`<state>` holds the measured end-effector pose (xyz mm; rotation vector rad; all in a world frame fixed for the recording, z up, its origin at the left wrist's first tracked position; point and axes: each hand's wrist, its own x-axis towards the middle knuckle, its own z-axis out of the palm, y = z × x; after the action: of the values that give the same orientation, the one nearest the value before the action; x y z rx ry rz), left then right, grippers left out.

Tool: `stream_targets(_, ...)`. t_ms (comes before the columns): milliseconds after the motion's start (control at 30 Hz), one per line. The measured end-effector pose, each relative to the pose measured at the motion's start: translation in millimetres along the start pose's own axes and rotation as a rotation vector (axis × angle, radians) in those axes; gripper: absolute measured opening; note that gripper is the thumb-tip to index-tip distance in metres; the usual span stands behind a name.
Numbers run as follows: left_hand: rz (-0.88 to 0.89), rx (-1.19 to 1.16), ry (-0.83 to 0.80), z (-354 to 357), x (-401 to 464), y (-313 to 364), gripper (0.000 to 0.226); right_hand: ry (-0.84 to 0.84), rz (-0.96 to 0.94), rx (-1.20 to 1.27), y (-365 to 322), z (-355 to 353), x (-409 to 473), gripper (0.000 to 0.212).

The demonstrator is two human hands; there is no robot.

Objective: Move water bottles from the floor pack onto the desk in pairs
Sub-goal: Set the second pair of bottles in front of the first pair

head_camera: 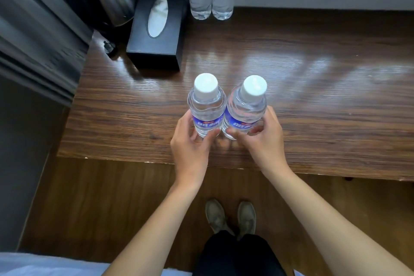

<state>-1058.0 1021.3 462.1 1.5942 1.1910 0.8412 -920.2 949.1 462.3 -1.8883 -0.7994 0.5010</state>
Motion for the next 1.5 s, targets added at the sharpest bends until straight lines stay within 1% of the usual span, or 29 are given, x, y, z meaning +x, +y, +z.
stream_targets(200, 0.017, -0.022, 0.028, 6, 5, -3, 0.055, 0.131, -0.001, -0.04, 1, 15, -3, 0.069)
stream_targets(300, 0.02, -0.021, 0.019, 5, 4, -6, 0.054, 0.145, -0.009, -0.036, 9, 18, -8, 0.074)
stream_targets(433, 0.018, -0.011, 0.014, 7, 2, -13, 0.058, 0.131, 0.009, -0.012, 20, 23, -21, 0.071)
stream_targets(533, -0.009, 0.027, 0.02, 13, 3, -19, 0.065, 0.16, 0.002, -0.018, 26, 26, -23, 0.061)
stream_targets(700, -0.003, 0.041, 0.029, 17, 7, -24, 0.059, 0.164, -0.026, -0.024, 28, 26, -14, 0.056)
stream_targets(867, -0.002, -0.01, 0.009, 23, 19, -23, 0.051, 0.16, -0.056, -0.01, 30, 27, 6, 0.059)
stream_targets(1000, 0.022, 0.03, -0.001, 29, 37, -23, 0.05, 0.162, -0.061, 0.028, 31, 29, 23, 0.063)
stream_targets(1167, 0.041, 0.051, -0.029, 35, 61, -20, 0.053, 0.161, -0.072, 0.052, 32, 31, 47, 0.062)
stream_targets(1300, 0.093, 0.032, -0.038, 41, 80, -12, 0.049, 0.157, -0.081, 0.059, 34, 34, 67, 0.061)
stream_targets(1500, 0.096, -0.032, -0.057, 52, 111, -9, 0.057, 0.15, -0.102, 0.053, 36, 38, 99, 0.063)
